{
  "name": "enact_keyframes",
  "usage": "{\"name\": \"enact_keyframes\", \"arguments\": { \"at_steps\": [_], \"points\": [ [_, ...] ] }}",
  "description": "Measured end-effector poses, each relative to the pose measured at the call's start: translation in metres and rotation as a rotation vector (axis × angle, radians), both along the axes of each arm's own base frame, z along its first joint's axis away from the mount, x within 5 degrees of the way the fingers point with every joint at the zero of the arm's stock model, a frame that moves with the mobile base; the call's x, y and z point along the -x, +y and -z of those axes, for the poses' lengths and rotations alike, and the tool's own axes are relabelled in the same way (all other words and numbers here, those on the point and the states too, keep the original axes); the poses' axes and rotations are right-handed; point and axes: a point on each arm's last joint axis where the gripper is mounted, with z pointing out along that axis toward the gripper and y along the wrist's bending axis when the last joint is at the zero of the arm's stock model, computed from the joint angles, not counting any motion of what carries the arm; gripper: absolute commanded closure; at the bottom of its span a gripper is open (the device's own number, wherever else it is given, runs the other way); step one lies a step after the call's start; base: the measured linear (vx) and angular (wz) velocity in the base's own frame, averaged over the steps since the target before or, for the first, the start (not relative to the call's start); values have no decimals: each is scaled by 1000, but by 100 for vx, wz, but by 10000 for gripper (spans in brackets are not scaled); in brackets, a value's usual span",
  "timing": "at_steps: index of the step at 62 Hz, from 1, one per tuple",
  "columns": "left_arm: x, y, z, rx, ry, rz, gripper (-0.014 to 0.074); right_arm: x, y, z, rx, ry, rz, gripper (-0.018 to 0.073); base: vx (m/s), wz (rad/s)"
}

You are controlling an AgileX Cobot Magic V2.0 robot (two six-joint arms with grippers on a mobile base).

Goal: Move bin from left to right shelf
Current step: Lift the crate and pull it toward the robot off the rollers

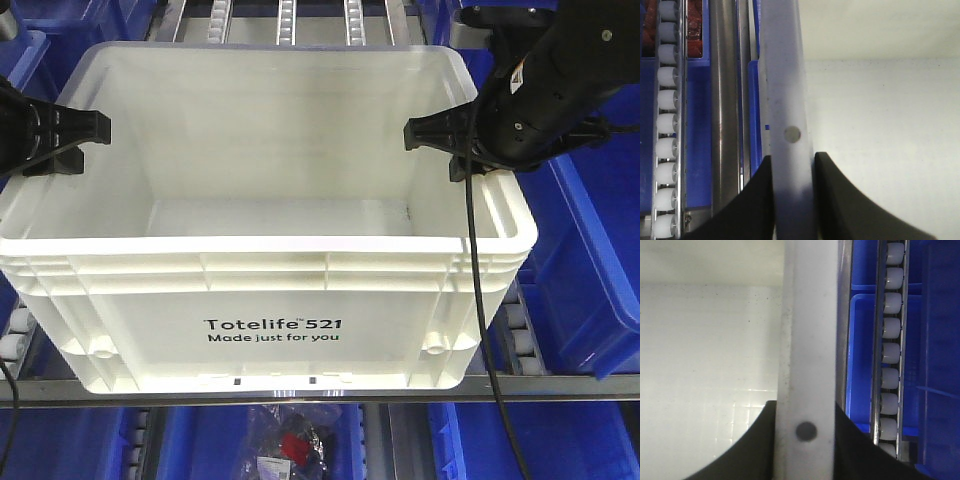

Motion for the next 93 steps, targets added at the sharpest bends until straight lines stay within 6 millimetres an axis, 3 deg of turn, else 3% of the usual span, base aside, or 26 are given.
{"name": "enact_keyframes", "arguments": {
  "at_steps": [93],
  "points": [
    [1, 0, -1, 0, -2, 0, 603, 0, 0, 0, 1, 3, 0, 538, 0, 0]
  ]
}}
